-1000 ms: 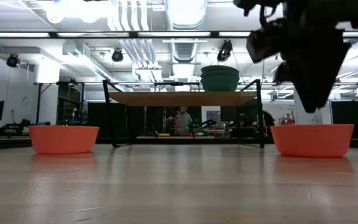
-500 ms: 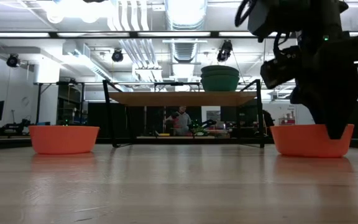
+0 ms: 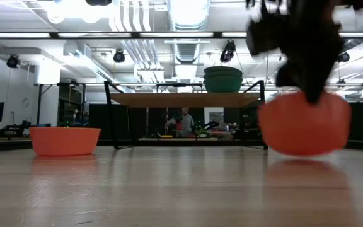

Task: Pick & Place Mini bowls
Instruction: Put the top right orange bowl on the shelf

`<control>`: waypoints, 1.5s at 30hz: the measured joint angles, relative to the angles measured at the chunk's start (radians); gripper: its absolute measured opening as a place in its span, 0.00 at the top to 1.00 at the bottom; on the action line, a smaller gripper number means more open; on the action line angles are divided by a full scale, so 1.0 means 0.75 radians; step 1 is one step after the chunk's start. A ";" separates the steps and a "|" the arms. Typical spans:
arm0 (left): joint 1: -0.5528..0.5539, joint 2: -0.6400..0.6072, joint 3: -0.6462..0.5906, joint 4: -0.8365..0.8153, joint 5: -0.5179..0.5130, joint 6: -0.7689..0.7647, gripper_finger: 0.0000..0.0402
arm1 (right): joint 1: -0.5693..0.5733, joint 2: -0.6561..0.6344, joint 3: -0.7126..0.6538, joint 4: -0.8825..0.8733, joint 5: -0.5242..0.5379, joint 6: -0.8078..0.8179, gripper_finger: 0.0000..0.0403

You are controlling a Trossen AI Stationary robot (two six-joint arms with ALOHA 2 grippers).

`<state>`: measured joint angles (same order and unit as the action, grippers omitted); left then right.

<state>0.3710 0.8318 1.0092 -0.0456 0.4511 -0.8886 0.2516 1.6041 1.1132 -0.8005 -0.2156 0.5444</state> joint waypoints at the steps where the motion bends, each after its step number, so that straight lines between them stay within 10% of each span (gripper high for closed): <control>1: 0.000 0.000 0.000 0.000 0.000 0.000 0.73 | -0.002 -0.001 0.040 -0.005 -0.017 -0.027 0.98; 18: 0.000 0.000 0.000 0.000 0.000 0.002 0.73 | -0.054 0.003 0.612 -0.051 0.128 -0.535 0.98; 36: -0.045 0.172 0.000 0.277 0.430 0.192 0.73 | -0.358 0.004 0.792 0.789 -0.996 -0.082 0.98; 45: -0.058 0.345 0.000 0.970 0.403 -0.020 0.73 | -0.462 0.002 0.756 1.491 -1.151 0.305 0.98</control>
<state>0.3271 1.0908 1.0092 0.6822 0.7532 -0.9039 -0.0948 1.6054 1.6802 0.3176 -1.0792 0.7728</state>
